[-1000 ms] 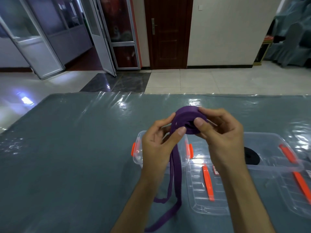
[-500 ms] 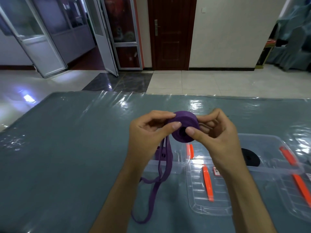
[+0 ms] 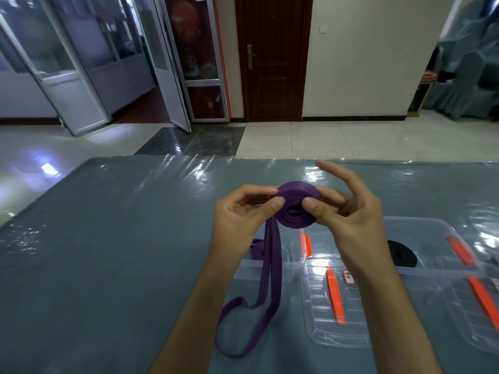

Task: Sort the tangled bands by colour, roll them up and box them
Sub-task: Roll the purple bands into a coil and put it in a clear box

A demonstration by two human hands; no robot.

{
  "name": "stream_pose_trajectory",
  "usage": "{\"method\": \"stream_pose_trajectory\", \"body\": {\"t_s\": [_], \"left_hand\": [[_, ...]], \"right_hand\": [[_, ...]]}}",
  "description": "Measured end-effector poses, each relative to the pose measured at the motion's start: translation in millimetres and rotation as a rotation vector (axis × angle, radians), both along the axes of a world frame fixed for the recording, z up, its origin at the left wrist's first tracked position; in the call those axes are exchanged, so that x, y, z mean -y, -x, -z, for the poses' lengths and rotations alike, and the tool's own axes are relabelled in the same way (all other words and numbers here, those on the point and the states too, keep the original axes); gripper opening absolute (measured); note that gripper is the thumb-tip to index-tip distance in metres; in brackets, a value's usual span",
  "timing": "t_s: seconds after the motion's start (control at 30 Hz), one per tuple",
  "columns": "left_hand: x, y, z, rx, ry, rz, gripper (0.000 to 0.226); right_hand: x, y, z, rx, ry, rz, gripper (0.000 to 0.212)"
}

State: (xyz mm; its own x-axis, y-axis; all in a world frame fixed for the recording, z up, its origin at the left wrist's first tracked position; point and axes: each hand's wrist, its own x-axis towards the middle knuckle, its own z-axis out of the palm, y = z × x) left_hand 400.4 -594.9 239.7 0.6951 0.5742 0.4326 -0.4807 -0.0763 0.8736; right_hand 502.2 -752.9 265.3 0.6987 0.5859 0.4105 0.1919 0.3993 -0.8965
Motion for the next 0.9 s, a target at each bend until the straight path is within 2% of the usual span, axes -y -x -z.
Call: {"method": "stream_pose_trajectory", "body": {"t_s": [0.03, 0.17, 0.3, 0.4, 0.47, 0.57, 0.7, 0.8, 0.9], "left_hand": [[0, 2, 1, -0.023, -0.008, 0.034, 0.029], [-1, 7, -2, -0.026, -0.069, 0.057, 0.044], [3, 12, -2, 0.007, 0.014, -0.086, 0.033], [6, 16, 3, -0.012, 0.01, -0.07, 0.027], [4, 20, 1, -0.025, -0.023, -0.027, 0.034], [1, 24, -1, 0.021, -0.082, -0.047, 0.032], [11, 20, 2, 0.086, 0.013, -0.135, 0.028], [12, 21, 1, 0.054, 0.048, -0.075, 0.029], [3, 25, -8, 0.109, -0.01, -0.111, 0.024]], "right_hand": [[-1, 2, 0, -0.003, -0.024, 0.031, 0.046], [-4, 9, 4, -0.101, -0.047, 0.06, 0.024], [-2, 10, 5, -0.084, 0.081, -0.055, 0.028], [-2, 17, 6, -0.043, 0.056, -0.004, 0.037], [-2, 19, 9, -0.057, 0.019, 0.015, 0.03], [0, 19, 9, -0.075, 0.048, -0.017, 0.025], [-3, 25, 1, -0.027, -0.041, 0.032, 0.027], [-8, 30, 4, 0.008, -0.12, 0.112, 0.024], [-9, 35, 10, -0.099, -0.063, 0.061, 0.02]]}}
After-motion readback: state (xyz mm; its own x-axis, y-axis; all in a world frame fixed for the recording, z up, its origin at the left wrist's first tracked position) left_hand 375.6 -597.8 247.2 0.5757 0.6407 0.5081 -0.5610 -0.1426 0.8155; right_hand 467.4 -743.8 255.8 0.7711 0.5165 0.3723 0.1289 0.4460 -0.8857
